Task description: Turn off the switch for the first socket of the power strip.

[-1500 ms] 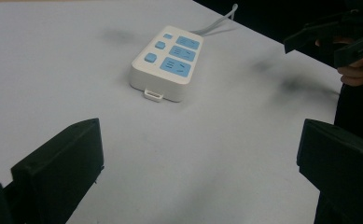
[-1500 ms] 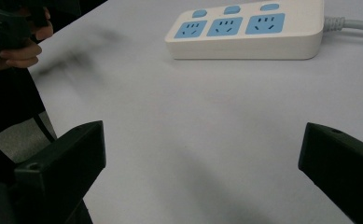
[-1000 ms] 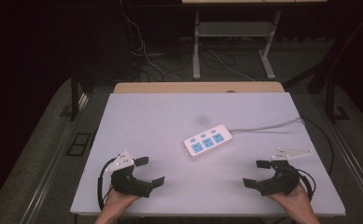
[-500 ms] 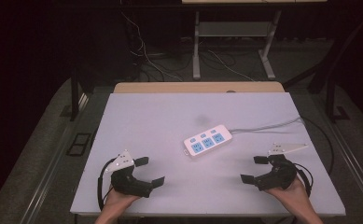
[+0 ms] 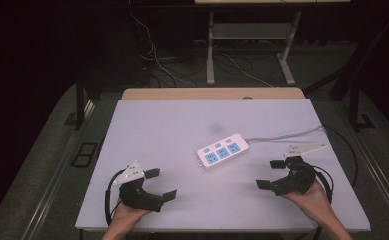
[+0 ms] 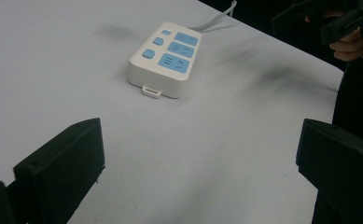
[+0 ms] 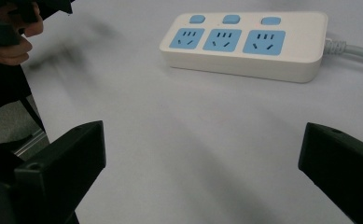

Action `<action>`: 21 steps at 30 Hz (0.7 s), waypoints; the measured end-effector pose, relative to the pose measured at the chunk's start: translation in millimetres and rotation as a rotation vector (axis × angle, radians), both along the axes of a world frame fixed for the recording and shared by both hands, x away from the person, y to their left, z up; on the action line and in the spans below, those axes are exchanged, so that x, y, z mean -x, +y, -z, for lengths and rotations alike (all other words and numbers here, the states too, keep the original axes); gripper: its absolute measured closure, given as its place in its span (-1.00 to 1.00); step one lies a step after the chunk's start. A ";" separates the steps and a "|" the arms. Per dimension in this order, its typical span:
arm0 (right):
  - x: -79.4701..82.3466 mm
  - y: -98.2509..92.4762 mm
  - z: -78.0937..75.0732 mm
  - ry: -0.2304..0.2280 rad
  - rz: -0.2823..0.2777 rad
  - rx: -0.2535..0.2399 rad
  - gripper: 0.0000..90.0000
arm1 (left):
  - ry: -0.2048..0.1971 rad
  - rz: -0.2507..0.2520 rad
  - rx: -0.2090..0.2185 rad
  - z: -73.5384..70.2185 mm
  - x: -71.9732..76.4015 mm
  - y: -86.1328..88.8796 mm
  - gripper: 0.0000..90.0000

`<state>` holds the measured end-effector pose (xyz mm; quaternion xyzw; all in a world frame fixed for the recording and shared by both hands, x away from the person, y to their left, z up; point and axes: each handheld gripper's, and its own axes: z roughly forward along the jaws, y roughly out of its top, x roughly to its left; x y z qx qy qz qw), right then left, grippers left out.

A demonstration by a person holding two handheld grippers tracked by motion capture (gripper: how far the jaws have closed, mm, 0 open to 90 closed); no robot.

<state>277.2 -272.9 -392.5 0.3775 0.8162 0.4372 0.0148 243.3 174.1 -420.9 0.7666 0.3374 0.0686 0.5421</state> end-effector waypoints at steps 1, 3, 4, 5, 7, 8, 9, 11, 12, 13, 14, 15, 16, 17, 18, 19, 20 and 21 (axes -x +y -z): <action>-1.2 0.5 -1.3 -0.002 -0.003 0.004 -0.99 | 0.000 0.000 -0.001 0.0 -0.1 0.2 -1.00; -3.6 1.4 -3.7 -0.006 -0.005 0.006 -0.99 | 0.000 0.000 -0.002 0.0 -0.2 0.4 -1.00; -4.7 1.8 -4.8 -0.007 -0.006 0.008 -0.99 | 0.000 0.001 -0.002 0.0 -0.2 0.4 -1.00; -6.1 2.3 -5.6 -0.009 -0.008 0.008 -0.99 | 0.000 0.002 -0.003 0.1 -0.3 0.5 -1.00; -9.8 3.7 -7.7 -0.007 -0.010 0.013 -0.99 | 0.000 0.001 -0.002 0.0 -0.1 0.4 -1.00; -9.8 3.7 -7.7 -0.007 -0.010 0.013 -0.99 | 0.000 0.000 -0.001 0.0 -0.1 0.4 -1.00; -11.0 4.4 -8.3 -0.008 -0.013 0.014 -0.99 | -0.001 0.000 -0.002 0.0 -0.2 0.6 -1.00; -13.4 5.5 -10.1 -0.007 -0.018 0.020 -0.99 | -0.001 -0.001 -0.002 0.1 -0.4 0.7 -1.00; -16.0 6.4 -12.4 -0.006 -0.021 0.021 -0.99 | -0.001 -0.001 -0.002 0.1 -0.3 0.8 -1.00; -16.0 6.4 -12.4 -0.006 -0.021 0.021 -0.99 | -0.001 0.000 -0.003 0.1 -0.4 0.8 -1.00; -17.7 6.6 -13.6 -0.010 -0.023 0.020 -0.99 | -0.001 0.000 -0.004 0.1 -0.4 0.8 -1.00; -19.2 7.1 -15.1 -0.007 -0.024 0.019 -0.99 | -0.001 0.000 -0.004 0.1 -0.4 0.7 -1.00; -20.8 7.6 -16.7 -0.007 -0.028 0.022 -0.99 | -0.001 0.000 -0.004 0.2 -0.4 0.8 -1.00; -22.1 8.4 -18.4 -0.008 -0.028 0.023 -0.99 | 0.000 0.000 -0.004 0.2 -0.5 0.9 -1.00; -23.7 9.0 -20.1 -0.009 -0.033 0.025 -0.99 | 0.000 0.000 -0.004 0.2 -0.5 1.0 -1.00; -25.1 10.0 -21.9 -0.008 -0.035 0.026 -0.99 | -0.001 -0.001 -0.003 0.2 -0.5 1.0 -1.00; -28.1 11.7 -25.1 -0.009 -0.041 0.030 -0.99 | -0.001 -0.001 -0.004 0.2 -0.5 1.0 -1.00; -28.1 11.7 -25.1 -0.009 -0.041 0.030 -0.99 | -0.001 -0.001 -0.004 0.2 -0.5 1.1 -1.00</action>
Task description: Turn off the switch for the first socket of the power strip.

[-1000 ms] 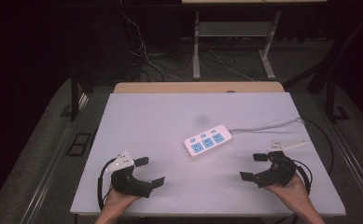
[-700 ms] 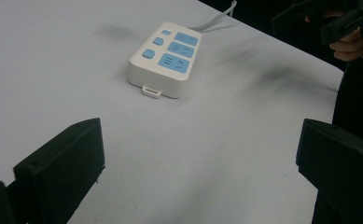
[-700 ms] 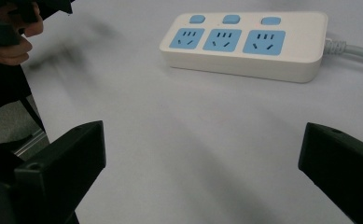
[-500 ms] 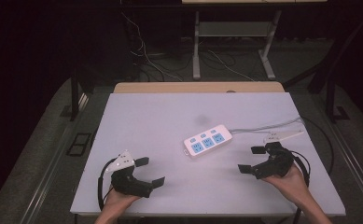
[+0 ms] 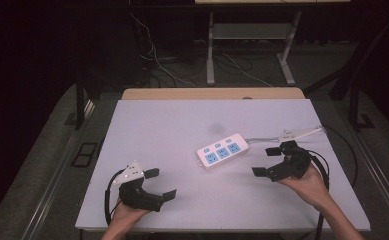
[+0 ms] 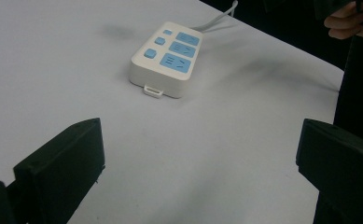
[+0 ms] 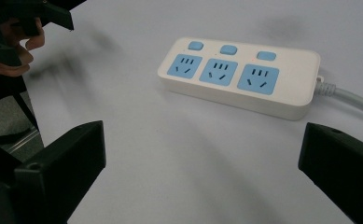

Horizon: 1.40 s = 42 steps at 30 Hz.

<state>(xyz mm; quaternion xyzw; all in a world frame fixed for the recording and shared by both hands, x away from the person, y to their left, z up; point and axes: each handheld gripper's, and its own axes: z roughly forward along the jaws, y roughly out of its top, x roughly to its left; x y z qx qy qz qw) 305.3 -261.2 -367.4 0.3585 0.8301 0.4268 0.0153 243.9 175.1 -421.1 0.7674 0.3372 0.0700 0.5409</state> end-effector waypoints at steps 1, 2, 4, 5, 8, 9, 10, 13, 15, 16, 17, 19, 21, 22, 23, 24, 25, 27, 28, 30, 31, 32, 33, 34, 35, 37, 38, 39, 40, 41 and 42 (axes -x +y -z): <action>-1.6 0.7 -1.2 -0.002 -0.002 0.001 -0.99 | 0.000 0.001 0.000 -0.1 0.0 0.1 -1.00; -3.3 1.6 -2.3 0.001 -0.004 -0.001 -0.99 | 0.000 0.001 0.001 0.0 0.0 0.0 -1.00; -6.7 3.2 -3.8 0.007 -0.005 0.002 -0.99 | 0.000 0.002 -0.001 0.0 -0.2 0.2 -1.00; -8.4 3.7 -4.3 0.011 -0.007 0.007 -0.99 | -0.001 0.003 -0.001 0.0 -0.2 0.2 -1.00; -13.7 5.4 -5.4 0.013 -0.008 0.013 -0.99 | -0.003 0.001 0.000 -0.2 -0.1 0.5 -1.00; -15.2 6.0 -6.1 0.013 -0.010 0.016 -0.99 | -0.003 0.001 -0.001 -0.1 -0.2 0.7 -1.00; -16.8 6.7 -6.9 0.011 -0.011 0.018 -0.99 | -0.002 0.001 -0.001 0.0 -0.4 0.8 -1.00; -21.1 9.1 -9.9 0.012 -0.012 0.022 -0.99 | -0.002 0.000 -0.001 0.0 -0.6 0.9 -1.00; -24.3 11.4 -12.0 0.010 -0.020 0.026 -0.99 | -0.002 0.000 -0.002 0.1 -0.6 0.9 -1.00; -25.8 12.7 -13.2 0.010 -0.023 0.030 -0.99 | -0.002 0.001 -0.003 0.1 -0.6 0.9 -1.00; -27.4 14.1 -14.4 0.007 -0.027 0.034 -0.99 | -0.002 0.001 -0.003 0.1 -0.6 0.9 -1.00; -30.5 16.9 -16.6 0.006 -0.033 0.034 -0.99 | -0.003 0.001 -0.003 0.1 -0.6 0.9 -1.00; -33.3 20.0 -18.5 0.005 -0.039 0.038 -0.99 | -0.003 0.002 -0.004 0.1 -0.5 0.8 -1.00; -34.6 21.6 -19.4 0.005 -0.041 0.042 -0.99 | -0.004 0.002 -0.005 0.2 -0.6 0.8 -1.00; -36.0 23.2 -20.0 0.006 -0.042 0.045 -0.99 | -0.003 0.002 -0.005 0.2 -0.7 0.9 -0.99; -37.6 24.4 -20.6 0.006 -0.043 0.051 -0.99 | -0.004 0.003 -0.005 0.2 -0.7 1.0 -0.99; -39.0 25.7 -21.0 0.009 -0.044 0.055 -0.99 | -0.004 0.003 -0.005 0.2 -0.8 1.0 -0.99; -42.3 27.4 -21.6 0.013 -0.044 0.060 -0.99 | -0.004 0.003 -0.004 0.2 -0.8 1.1 -0.99; -44.0 28.0 -22.0 0.015 -0.042 0.061 -0.99 | -0.004 0.002 -0.003 0.2 -0.8 1.1 -0.99; -46.7 29.5 -23.3 0.020 -0.037 0.060 -0.99 | -0.003 0.003 -0.002 0.2 -0.9 1.1 -0.99; -48.3 30.2 -23.8 0.018 -0.038 0.061 -0.99 | -0.003 0.003 -0.001 0.2 -1.0 1.1 -0.99; -49.6 30.9 -24.4 0.020 -0.037 0.062 -0.99 | -0.003 0.003 0.000 0.2 -1.0 1.1 -0.99; -51.1 31.7 -24.7 0.019 -0.037 0.064 -0.99 | -0.003 0.004 0.000 0.1 -1.0 1.0 -0.99; -52.6 32.4 -24.9 0.020 -0.036 0.064 -0.99 | -0.003 0.004 0.000 0.2 -1.0 0.9 -0.99; -53.8 33.1 -25.3 0.024 -0.033 0.066 -0.99 | -0.003 0.005 -0.001 0.2 -1.0 0.9 -0.99; -56.6 34.5 -25.6 0.027 -0.031 0.068 -0.99 | -0.003 0.006 -0.001 0.4 -1.1 0.7 -0.99; -58.1 35.2 -25.7 0.028 -0.030 0.069 -0.99 | -0.003 0.006 -0.001 0.4 -1.2 0.7 -0.99; -59.5 36.0 -25.9 0.031 -0.027 0.070 -0.99 | -0.003 0.006 -0.001 0.4 -1.2 0.6 -0.99; -61.1 36.8 -25.8 0.030 -0.027 0.071 -0.99 | -0.003 0.007 -0.001 0.4 -1.2 0.6 -0.99; -62.6 37.8 -25.6 0.031 -0.026 0.071 -0.99 | -0.003 0.006 -0.001 0.4 -1.2 0.6 -0.99; -64.0 38.7 -25.5 0.034 -0.025 0.071 -0.99 | -0.003 0.007 -0.001 0.4 -1.2 0.7 -0.99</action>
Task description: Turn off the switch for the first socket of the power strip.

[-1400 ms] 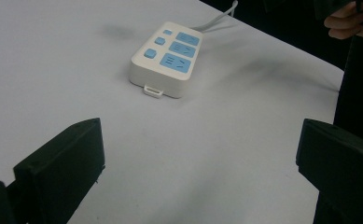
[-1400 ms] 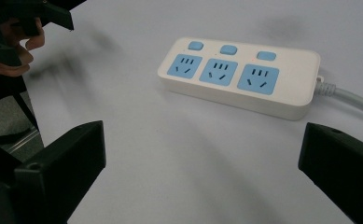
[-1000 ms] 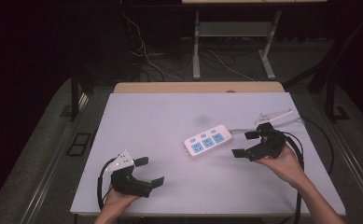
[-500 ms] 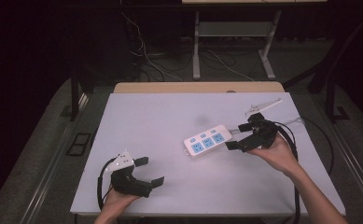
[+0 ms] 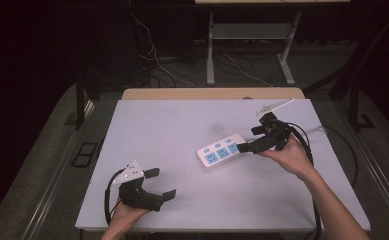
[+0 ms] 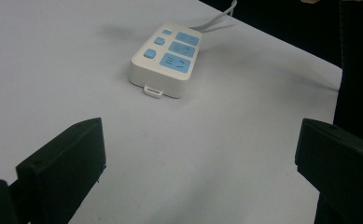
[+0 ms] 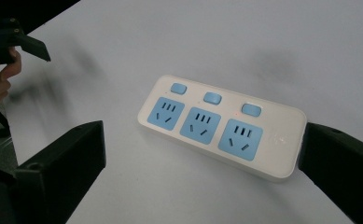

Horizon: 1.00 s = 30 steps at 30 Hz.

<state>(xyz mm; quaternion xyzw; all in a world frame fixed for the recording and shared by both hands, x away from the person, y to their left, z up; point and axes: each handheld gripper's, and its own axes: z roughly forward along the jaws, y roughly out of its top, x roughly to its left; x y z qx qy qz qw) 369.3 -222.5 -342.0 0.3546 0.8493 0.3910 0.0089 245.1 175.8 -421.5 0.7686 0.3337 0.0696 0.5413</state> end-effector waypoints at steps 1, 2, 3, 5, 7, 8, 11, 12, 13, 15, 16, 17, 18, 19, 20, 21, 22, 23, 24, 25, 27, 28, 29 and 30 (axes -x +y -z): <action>-1.4 1.0 0.4 0.002 0.001 0.000 -0.99 | 0.000 0.000 -0.001 0.0 0.0 0.1 -0.99; -3.0 2.2 0.9 0.003 0.000 0.000 -0.99 | 0.000 0.000 0.000 0.0 -0.1 0.2 -0.99; -4.5 3.4 1.4 0.005 0.001 -0.001 -0.99 | 0.000 0.000 -0.001 0.1 -0.2 0.3 -0.99; -7.3 5.8 2.3 0.007 -0.002 -0.002 -0.99 | 0.002 0.000 -0.001 0.1 -0.3 0.2 -0.99; -9.7 8.8 2.6 0.009 -0.001 -0.005 -0.99 | 0.001 0.000 0.000 0.2 -0.3 0.0 -0.99; -11.1 10.3 2.8 0.008 0.000 -0.003 -0.99 | 0.001 0.001 -0.001 0.1 -0.2 -0.1 -0.99; -15.2 14.4 3.3 0.013 0.005 -0.002 -0.99 | 0.000 0.001 -0.001 0.1 -0.1 -0.3 -0.99; -16.3 15.6 3.5 0.015 0.007 -0.004 -0.99 | 0.000 0.002 -0.001 0.0 -0.1 -0.3 -0.99; -17.5 16.7 4.1 0.016 0.008 -0.005 -0.99 | 0.000 0.002 -0.002 0.0 -0.1 -0.3 -0.99; -19.7 18.8 5.6 0.017 0.010 -0.001 -0.99 | 0.000 0.002 -0.001 0.1 -0.2 -0.2 -0.99; -20.5 19.7 6.4 0.021 0.014 -0.002 -0.99 | 0.000 0.002 -0.002 0.1 -0.3 -0.2 -0.99; -21.4 20.4 7.3 0.024 0.018 -0.003 -0.99 | 0.000 0.002 -0.001 0.1 -0.3 -0.1 -0.99; -22.4 20.8 8.2 0.027 0.020 -0.004 -0.99 | 0.001 0.002 -0.001 0.2 -0.3 -0.1 -0.99; -23.3 21.4 9.2 0.029 0.023 -0.007 -0.99 | 0.001 0.002 -0.001 0.2 -0.4 -0.2 -0.99; -24.1 21.8 9.9 0.032 0.028 -0.008 -0.99 | 0.001 0.003 -0.002 0.2 -0.4 -0.3 -0.99; -25.0 22.2 10.9 0.033 0.033 -0.012 -0.99 | 0.001 0.003 -0.002 0.2 -0.4 -0.4 -0.99; -25.9 22.4 11.7 0.036 0.038 -0.014 -0.99 | 0.001 0.004 -0.002 0.2 -0.4 -0.4 -0.99; -27.0 22.4 12.9 0.035 0.042 -0.018 -0.99 | 0.001 0.005 -0.004 0.3 -0.4 -0.4 -0.99; -27.6 22.8 13.7 0.041 0.049 -0.022 -0.99 | 0.001 0.005 -0.005 0.3 -0.4 -0.4 -0.99; -28.5 22.8 14.7 0.042 0.054 -0.024 -0.99 | 0.002 0.005 -0.004 0.3 -0.5 -0.3 -0.99; -30.3 23.3 16.6 0.045 0.064 -0.029 -0.99 | 0.002 0.004 -0.005 0.3 -0.4 -0.2 -0.99; -31.0 23.4 17.5 0.048 0.069 -0.030 -0.99 | 0.001 0.004 -0.004 0.3 -0.3 -0.1 -0.99; -32.0 23.6 18.4 0.047 0.074 -0.033 -0.99 | 0.000 0.004 -0.004 0.2 -0.3 0.1 -0.99; -32.7 23.9 19.2 0.049 0.079 -0.035 -0.99 | 0.001 0.004 -0.003 0.3 -0.3 0.1 -0.99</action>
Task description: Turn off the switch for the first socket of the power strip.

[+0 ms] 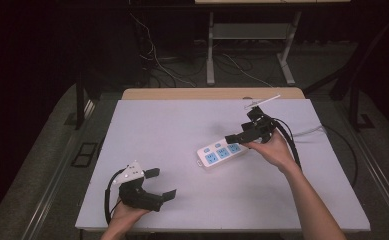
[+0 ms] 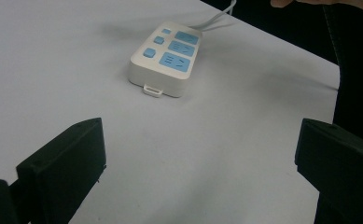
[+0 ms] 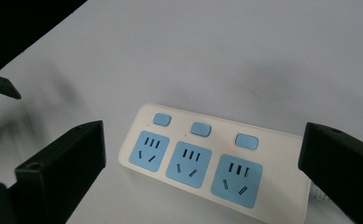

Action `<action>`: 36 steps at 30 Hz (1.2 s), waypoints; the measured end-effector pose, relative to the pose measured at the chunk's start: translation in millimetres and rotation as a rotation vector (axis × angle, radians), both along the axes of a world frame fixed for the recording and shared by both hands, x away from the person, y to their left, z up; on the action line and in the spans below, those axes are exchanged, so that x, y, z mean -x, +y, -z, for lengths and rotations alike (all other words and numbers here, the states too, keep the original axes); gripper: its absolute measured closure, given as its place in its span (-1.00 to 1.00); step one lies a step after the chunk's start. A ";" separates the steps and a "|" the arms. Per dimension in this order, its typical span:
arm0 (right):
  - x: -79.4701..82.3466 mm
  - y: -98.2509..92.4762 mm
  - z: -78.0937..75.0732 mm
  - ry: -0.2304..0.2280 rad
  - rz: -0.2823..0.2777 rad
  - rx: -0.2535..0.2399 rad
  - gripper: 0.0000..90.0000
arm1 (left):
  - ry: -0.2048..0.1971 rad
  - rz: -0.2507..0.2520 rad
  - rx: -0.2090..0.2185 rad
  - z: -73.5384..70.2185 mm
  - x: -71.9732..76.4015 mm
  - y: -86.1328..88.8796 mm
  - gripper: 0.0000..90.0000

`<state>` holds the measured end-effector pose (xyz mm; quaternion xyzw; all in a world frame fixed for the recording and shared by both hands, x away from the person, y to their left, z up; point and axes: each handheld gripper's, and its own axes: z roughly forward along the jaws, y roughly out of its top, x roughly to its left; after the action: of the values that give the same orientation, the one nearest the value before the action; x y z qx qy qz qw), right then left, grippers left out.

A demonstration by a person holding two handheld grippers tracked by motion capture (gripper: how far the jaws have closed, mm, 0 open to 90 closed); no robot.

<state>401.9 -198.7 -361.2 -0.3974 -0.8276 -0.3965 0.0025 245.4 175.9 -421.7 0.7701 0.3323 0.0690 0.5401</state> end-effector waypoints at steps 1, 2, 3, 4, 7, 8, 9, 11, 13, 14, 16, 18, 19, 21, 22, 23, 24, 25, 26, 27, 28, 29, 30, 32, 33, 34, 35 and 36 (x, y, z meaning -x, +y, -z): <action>-0.9 0.2 0.9 0.001 0.003 -0.001 -0.99 | 0.000 0.000 0.000 0.0 0.0 0.1 -0.99; -1.4 0.7 1.8 0.004 0.009 -0.003 -0.99 | 0.000 0.000 0.001 0.0 0.0 0.1 -0.99; -2.3 1.5 3.2 0.007 0.013 -0.006 -0.99 | 0.000 0.000 0.000 0.0 0.0 0.2 -0.99; -2.9 1.7 4.0 0.008 0.013 -0.006 -0.99 | -0.001 0.000 0.000 0.0 0.0 0.2 -0.99; -4.8 3.4 7.2 0.016 0.023 -0.010 -0.99 | 0.000 0.001 -0.001 0.1 0.0 0.2 -0.99; -5.4 4.0 8.3 0.019 0.027 -0.010 -0.99 | 0.000 0.001 -0.001 0.1 0.0 0.2 -0.99; -6.2 4.6 9.4 0.018 0.028 -0.011 -0.99 | 0.000 0.001 -0.001 0.1 -0.1 0.3 -0.99; -7.4 5.8 11.2 0.021 0.037 -0.012 -0.99 | 0.000 0.001 -0.003 0.2 -0.1 0.4 -0.99; -9.0 6.6 13.2 0.023 0.049 -0.008 -0.99 | -0.001 0.001 -0.004 0.2 -0.1 0.4 -0.99; -9.7 7.0 14.3 0.019 0.057 -0.003 -0.95 | -0.001 0.002 -0.005 0.2 -0.1 0.4 -0.99; -10.4 7.2 15.3 0.017 0.065 -0.002 -0.67 | -0.001 0.002 -0.007 0.3 -0.2 0.6 -0.99; -11.7 7.6 16.8 0.016 0.079 0.000 -0.65 | 0.000 0.002 -0.007 0.4 -0.2 0.7 -0.99; -12.4 7.8 17.7 0.017 0.083 0.003 -0.58 | 0.000 0.002 -0.006 0.5 -0.1 0.8 -0.99; -13.8 7.4 19.5 0.017 0.087 -0.008 -0.49 | 0.000 0.002 -0.006 0.7 -0.2 1.0 -0.99; -14.5 7.3 20.3 0.018 0.094 -0.009 -0.42 | -0.001 0.002 -0.008 0.8 -0.3 1.2 -0.99; -15.3 7.2 21.3 0.018 0.095 -0.013 -0.33 | 0.000 0.003 -0.007 0.9 -0.2 1.2 -0.99; -16.1 7.1 22.2 0.017 0.095 -0.016 -0.27 | -0.001 0.002 -0.006 0.8 -0.1 1.2 -0.99; -16.8 7.1 23.1 0.012 0.100 -0.017 -0.19 | -0.001 0.001 -0.006 0.8 0.0 1.3 -0.99; -17.4 7.0 23.7 0.013 0.106 -0.019 -0.12 | 0.000 0.001 -0.006 0.7 0.1 1.3 -0.99; -18.1 6.9 24.5 0.012 0.108 -0.023 -0.06 | 0.000 0.001 -0.006 0.8 0.0 1.3 -0.99; -18.7 6.9 25.2 0.011 0.106 -0.026 0.00 | 0.000 0.001 -0.006 0.9 -0.2 1.4 -0.99; -19.2 7.0 25.7 0.010 0.108 -0.026 0.05 | -0.001 0.002 -0.008 0.9 -0.3 1.6 -0.99; -19.7 7.0 26.3 0.009 0.108 -0.027 0.13 | -0.001 0.002 -0.008 1.0 -0.4 1.6 -0.99; -20.9 6.9 27.4 0.010 0.107 -0.025 0.26 | -0.001 0.002 -0.007 1.1 -0.4 1.4 -0.99; -21.6 6.6 28.1 0.013 0.107 -0.024 0.35 | -0.001 0.002 -0.008 1.2 -0.4 1.4 -0.99; -22.2 6.3 28.8 0.015 0.105 -0.023 0.41 | -0.002 0.002 -0.009 1.2 -0.4 1.3 -0.99; -22.9 6.2 29.7 0.018 0.103 -0.021 0.47 | -0.002 0.003 -0.009 1.2 -0.4 1.3 -0.99; -23.5 6.2 30.6 0.021 0.101 -0.016 0.56 | -0.002 0.003 -0.009 1.2 -0.5 1.2 -0.99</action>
<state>425.5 -192.5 -391.8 -0.4429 -0.8032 -0.3984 -0.0055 245.9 177.2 -423.0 0.7729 0.3305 0.0704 0.5370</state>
